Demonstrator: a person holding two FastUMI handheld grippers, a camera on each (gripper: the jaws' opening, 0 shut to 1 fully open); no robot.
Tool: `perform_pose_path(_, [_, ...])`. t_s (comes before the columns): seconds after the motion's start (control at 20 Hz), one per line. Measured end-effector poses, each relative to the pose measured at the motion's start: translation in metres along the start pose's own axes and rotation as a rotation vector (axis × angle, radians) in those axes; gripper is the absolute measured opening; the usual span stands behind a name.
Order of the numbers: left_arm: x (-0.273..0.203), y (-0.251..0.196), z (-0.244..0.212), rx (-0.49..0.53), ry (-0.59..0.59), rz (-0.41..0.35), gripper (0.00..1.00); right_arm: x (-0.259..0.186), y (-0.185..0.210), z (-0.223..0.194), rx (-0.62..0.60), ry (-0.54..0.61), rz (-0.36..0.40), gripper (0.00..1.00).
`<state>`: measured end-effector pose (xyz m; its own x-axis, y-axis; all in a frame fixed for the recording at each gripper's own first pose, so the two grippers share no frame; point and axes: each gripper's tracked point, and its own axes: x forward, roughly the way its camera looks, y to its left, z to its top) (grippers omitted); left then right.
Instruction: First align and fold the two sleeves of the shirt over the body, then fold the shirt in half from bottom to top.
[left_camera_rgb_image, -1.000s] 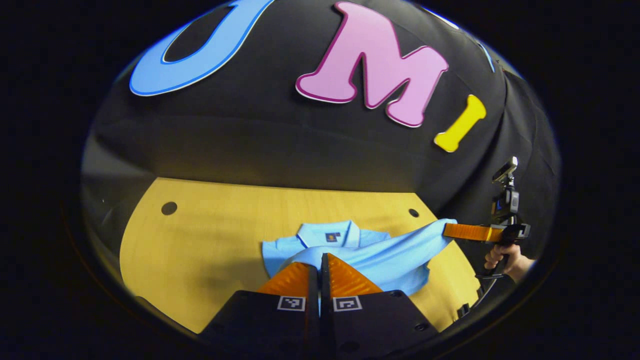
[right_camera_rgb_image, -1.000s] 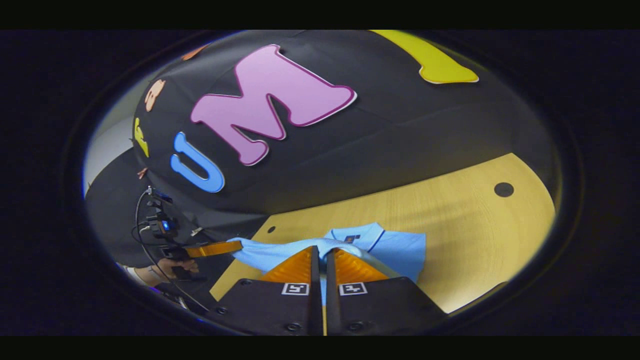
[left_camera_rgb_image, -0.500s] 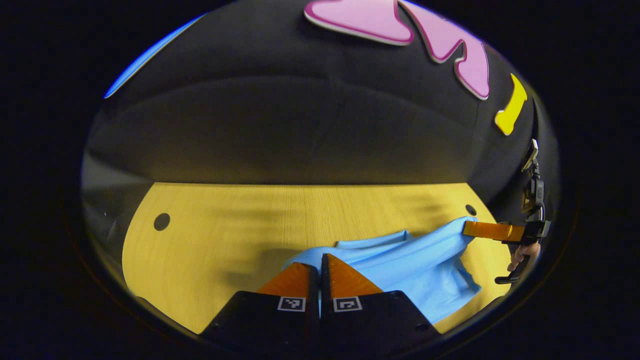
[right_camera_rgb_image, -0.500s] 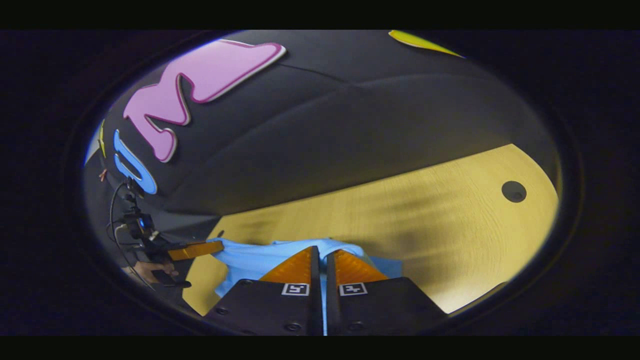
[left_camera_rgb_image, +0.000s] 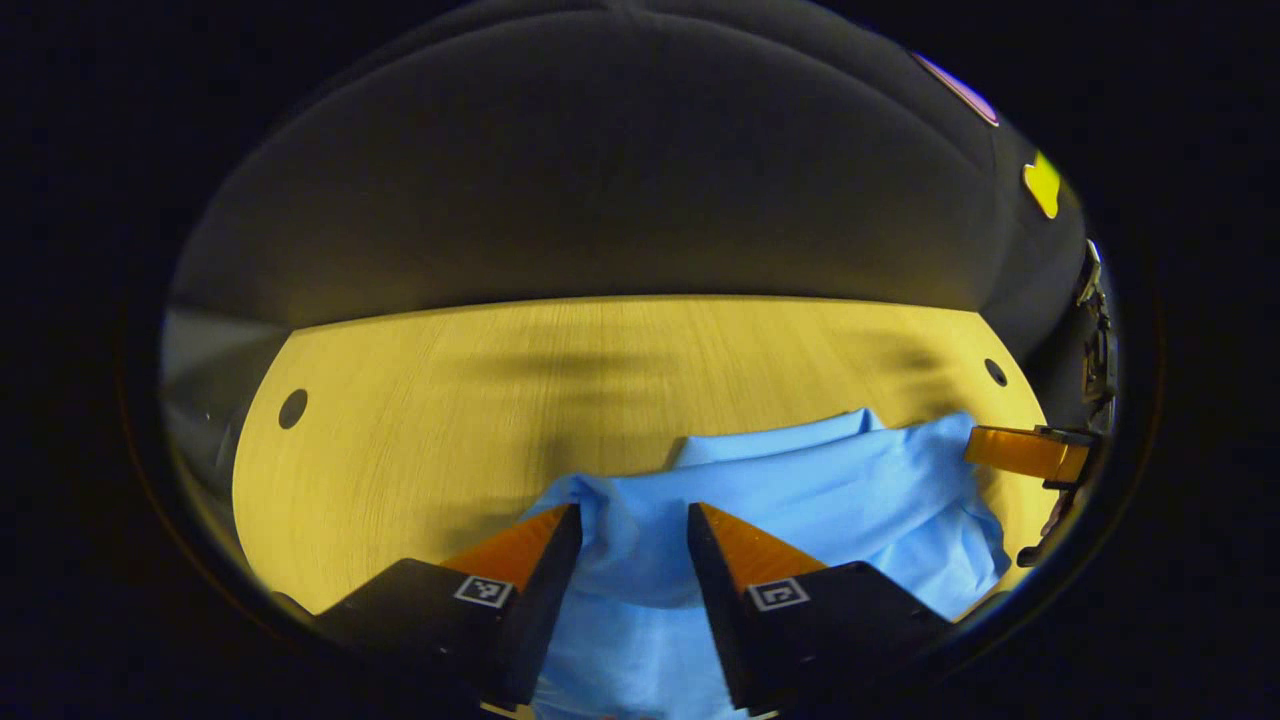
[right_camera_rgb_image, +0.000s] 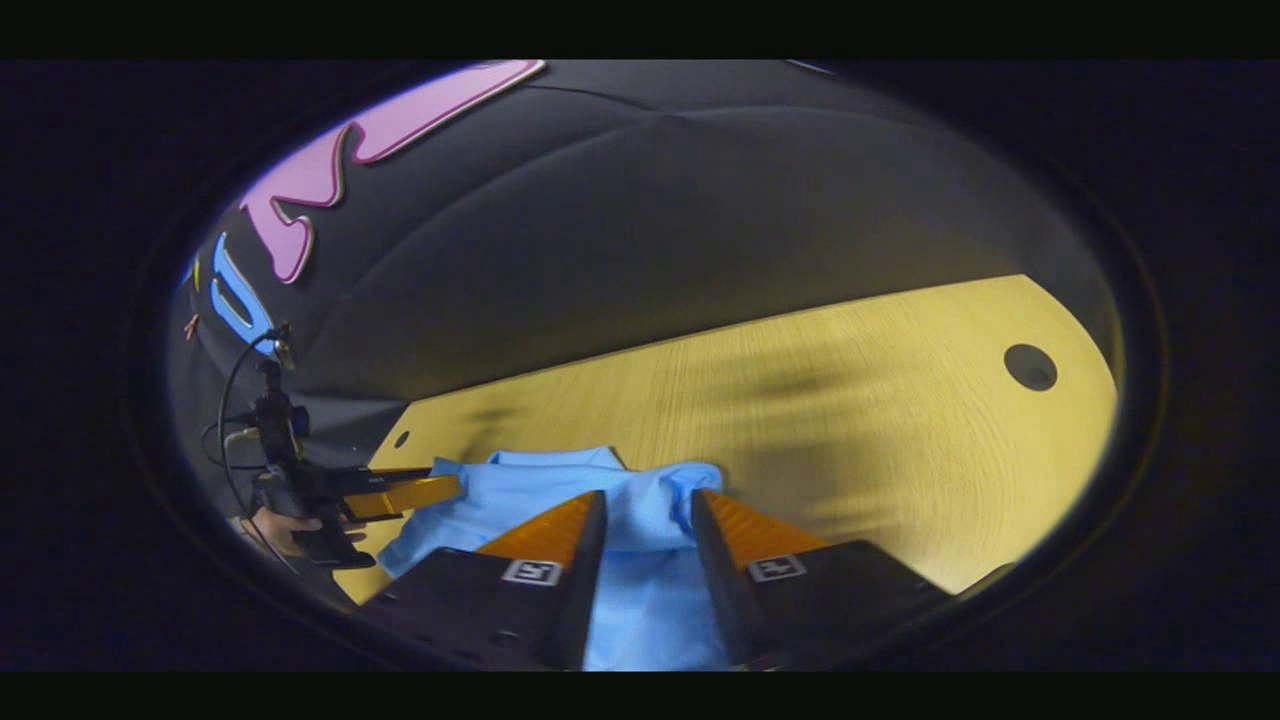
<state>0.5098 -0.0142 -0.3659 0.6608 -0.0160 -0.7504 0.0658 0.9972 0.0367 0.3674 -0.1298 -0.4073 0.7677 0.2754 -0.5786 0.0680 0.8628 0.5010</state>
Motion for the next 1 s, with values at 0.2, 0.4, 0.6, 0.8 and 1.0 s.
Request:
perform_pose_path(0.2, [-0.051,-0.019,0.036,-0.003,-0.109,-0.056,0.78,-0.033,0.029,0.021,-0.137,-0.071,-0.011,0.98])
perform_pose_path(0.4, [-0.135,-0.024,0.075,-0.005,-0.269,-0.083,0.80,-0.093,0.072,0.058,-0.267,-0.208,-0.037,0.98])
perform_pose_path(0.6, [-0.254,-0.020,0.104,-0.006,-0.485,-0.084,0.81,-0.175,0.122,0.081,-0.334,-0.344,-0.052,0.98])
perform_pose_path(0.8, [-0.365,-0.007,0.086,-0.015,-0.628,-0.045,0.82,-0.270,0.163,0.083,-0.392,-0.462,-0.102,0.98])
perform_pose_path(1.0, [-0.471,-0.004,0.040,0.005,-0.718,-0.034,0.85,-0.369,0.206,0.065,-0.415,-0.584,-0.136,0.98])
